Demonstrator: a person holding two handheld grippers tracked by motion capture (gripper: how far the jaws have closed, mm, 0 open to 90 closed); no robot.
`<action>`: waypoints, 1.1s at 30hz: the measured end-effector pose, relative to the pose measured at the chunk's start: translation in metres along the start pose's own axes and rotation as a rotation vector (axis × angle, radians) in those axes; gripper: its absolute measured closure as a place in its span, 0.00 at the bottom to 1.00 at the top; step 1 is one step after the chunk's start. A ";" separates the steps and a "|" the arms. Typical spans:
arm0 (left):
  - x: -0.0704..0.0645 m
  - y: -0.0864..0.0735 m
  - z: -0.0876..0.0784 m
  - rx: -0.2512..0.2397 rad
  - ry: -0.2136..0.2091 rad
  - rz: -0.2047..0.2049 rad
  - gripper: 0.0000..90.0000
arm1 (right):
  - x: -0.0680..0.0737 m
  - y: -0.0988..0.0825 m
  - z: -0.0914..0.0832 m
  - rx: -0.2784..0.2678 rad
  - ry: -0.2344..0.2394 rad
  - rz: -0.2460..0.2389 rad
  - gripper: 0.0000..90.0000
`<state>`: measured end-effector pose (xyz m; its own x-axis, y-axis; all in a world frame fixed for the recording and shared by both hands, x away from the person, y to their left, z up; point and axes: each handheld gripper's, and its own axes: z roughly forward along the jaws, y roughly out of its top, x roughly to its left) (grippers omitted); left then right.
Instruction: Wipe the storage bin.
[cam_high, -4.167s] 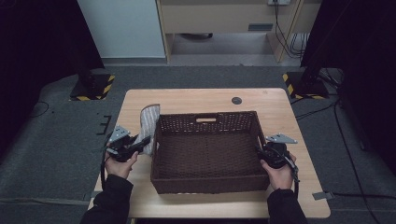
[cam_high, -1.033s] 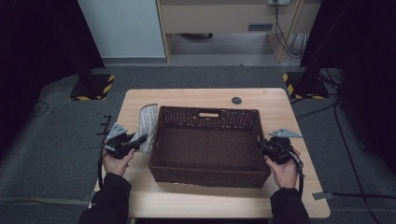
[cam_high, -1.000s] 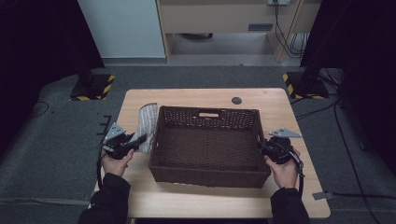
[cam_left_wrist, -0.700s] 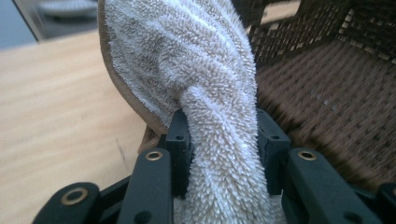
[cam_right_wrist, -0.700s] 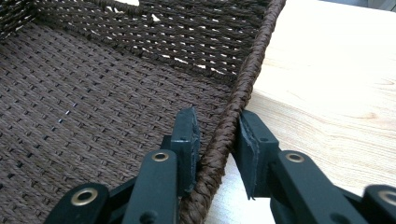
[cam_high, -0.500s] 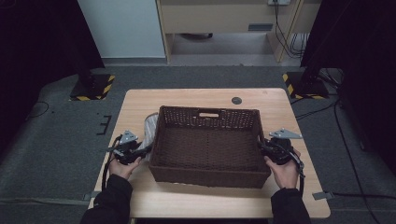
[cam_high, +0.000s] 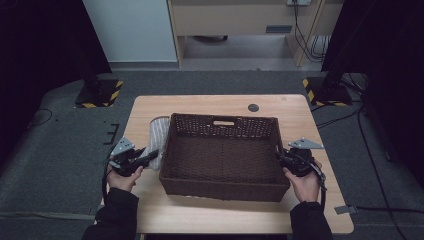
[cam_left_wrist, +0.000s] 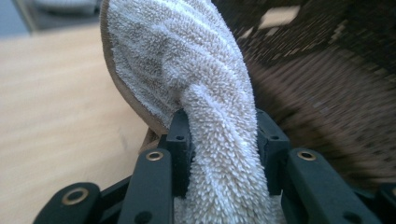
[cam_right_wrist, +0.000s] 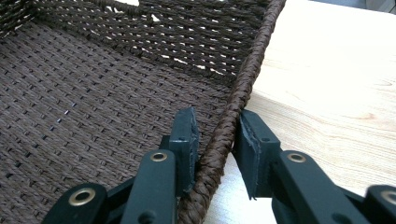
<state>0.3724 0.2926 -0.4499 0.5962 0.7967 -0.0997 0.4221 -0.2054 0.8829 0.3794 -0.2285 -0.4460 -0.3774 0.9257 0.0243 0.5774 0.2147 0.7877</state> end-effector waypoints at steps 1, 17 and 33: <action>-0.003 0.000 0.001 0.007 0.002 0.019 0.71 | 0.000 0.000 0.000 0.000 0.000 0.000 0.77; 0.000 -0.028 0.043 0.275 0.055 0.089 0.71 | -0.001 0.004 0.005 -0.007 -0.007 0.019 0.80; -0.004 -0.010 -0.018 0.021 0.035 0.034 0.71 | 0.001 0.002 -0.009 -0.007 0.027 -0.059 0.64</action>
<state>0.3538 0.3019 -0.4502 0.5865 0.8082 -0.0538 0.4167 -0.2441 0.8757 0.3739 -0.2297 -0.4388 -0.4303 0.9027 -0.0057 0.5485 0.2665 0.7926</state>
